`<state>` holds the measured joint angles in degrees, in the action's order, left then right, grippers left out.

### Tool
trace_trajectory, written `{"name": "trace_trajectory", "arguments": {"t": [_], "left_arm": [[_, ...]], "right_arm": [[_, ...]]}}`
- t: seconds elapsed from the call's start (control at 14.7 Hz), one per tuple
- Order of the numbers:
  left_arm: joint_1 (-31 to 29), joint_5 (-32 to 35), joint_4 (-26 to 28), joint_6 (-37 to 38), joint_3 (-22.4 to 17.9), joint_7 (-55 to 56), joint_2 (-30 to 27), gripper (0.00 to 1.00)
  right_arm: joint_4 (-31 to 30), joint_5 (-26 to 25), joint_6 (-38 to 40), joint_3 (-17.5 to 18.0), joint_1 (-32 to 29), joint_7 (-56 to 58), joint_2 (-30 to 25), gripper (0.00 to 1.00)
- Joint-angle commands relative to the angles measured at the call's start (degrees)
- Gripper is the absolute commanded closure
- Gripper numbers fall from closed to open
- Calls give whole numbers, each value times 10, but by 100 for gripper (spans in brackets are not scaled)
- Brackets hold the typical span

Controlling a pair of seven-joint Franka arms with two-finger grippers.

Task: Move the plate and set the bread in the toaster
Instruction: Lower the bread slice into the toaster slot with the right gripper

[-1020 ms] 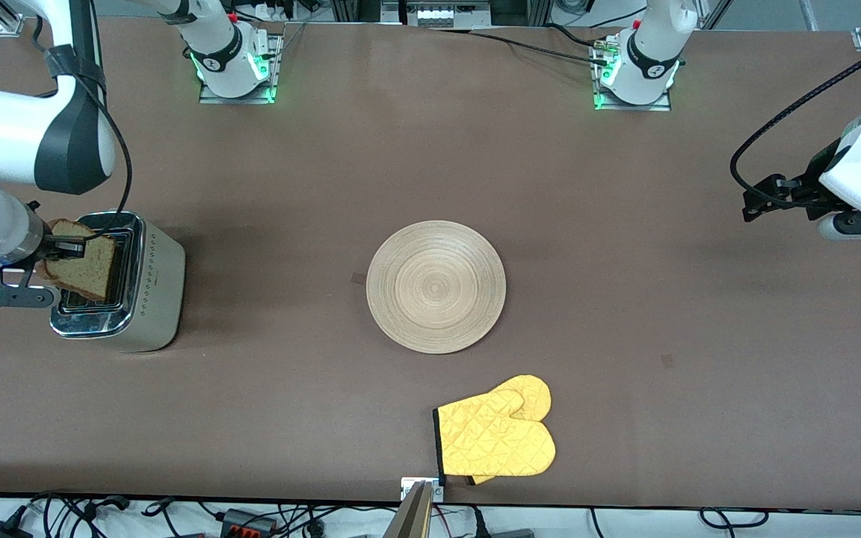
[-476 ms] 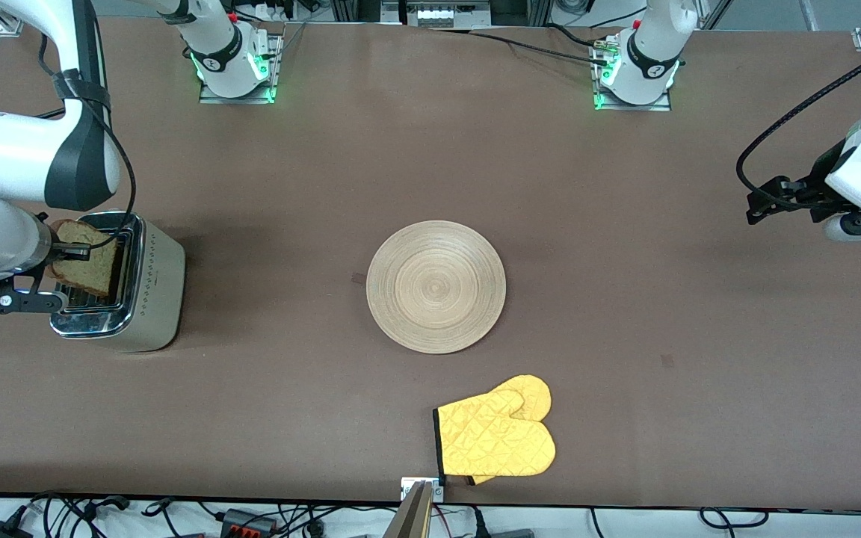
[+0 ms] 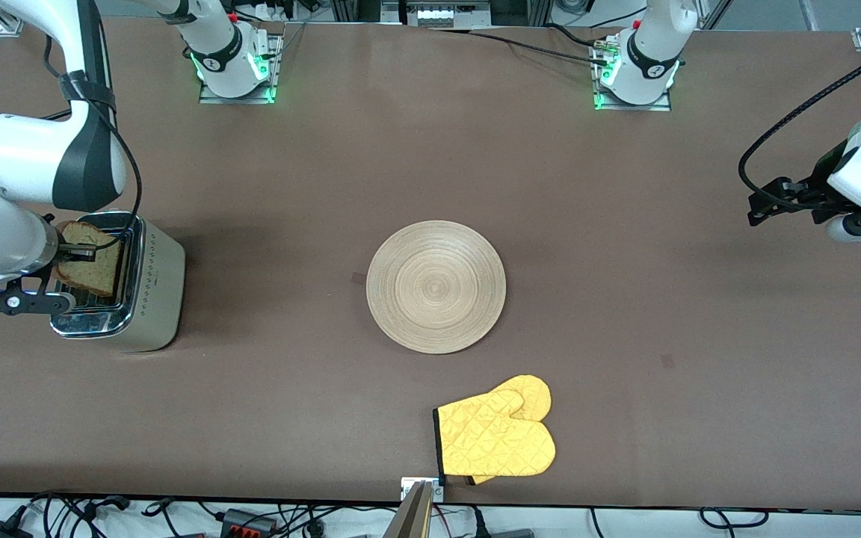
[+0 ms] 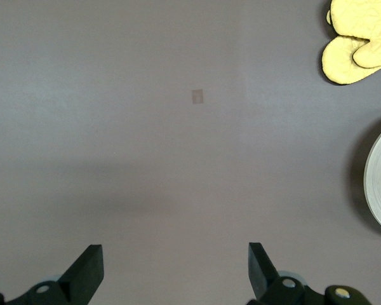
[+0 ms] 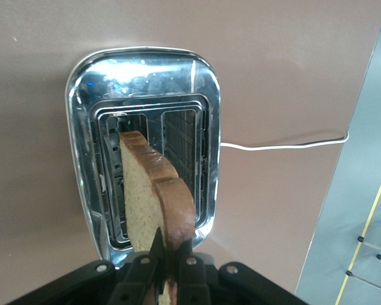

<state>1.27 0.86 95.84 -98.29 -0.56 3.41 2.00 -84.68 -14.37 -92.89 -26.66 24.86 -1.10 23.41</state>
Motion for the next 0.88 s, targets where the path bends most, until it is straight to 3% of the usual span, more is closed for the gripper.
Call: {"name": "trace_trajectory", "arguments": {"t": [0.0, 0.82], "left_arm": [[-5, 1, 4, -6, 3, 5, -4, 0], [-5, 1, 2, -12, 3, 5, 0, 0]], "right_arm": [[-3, 17, 2, 2, 0, 15, -5, 100], [-11, 18, -11, 2, -20, 25, 11, 100]]}}
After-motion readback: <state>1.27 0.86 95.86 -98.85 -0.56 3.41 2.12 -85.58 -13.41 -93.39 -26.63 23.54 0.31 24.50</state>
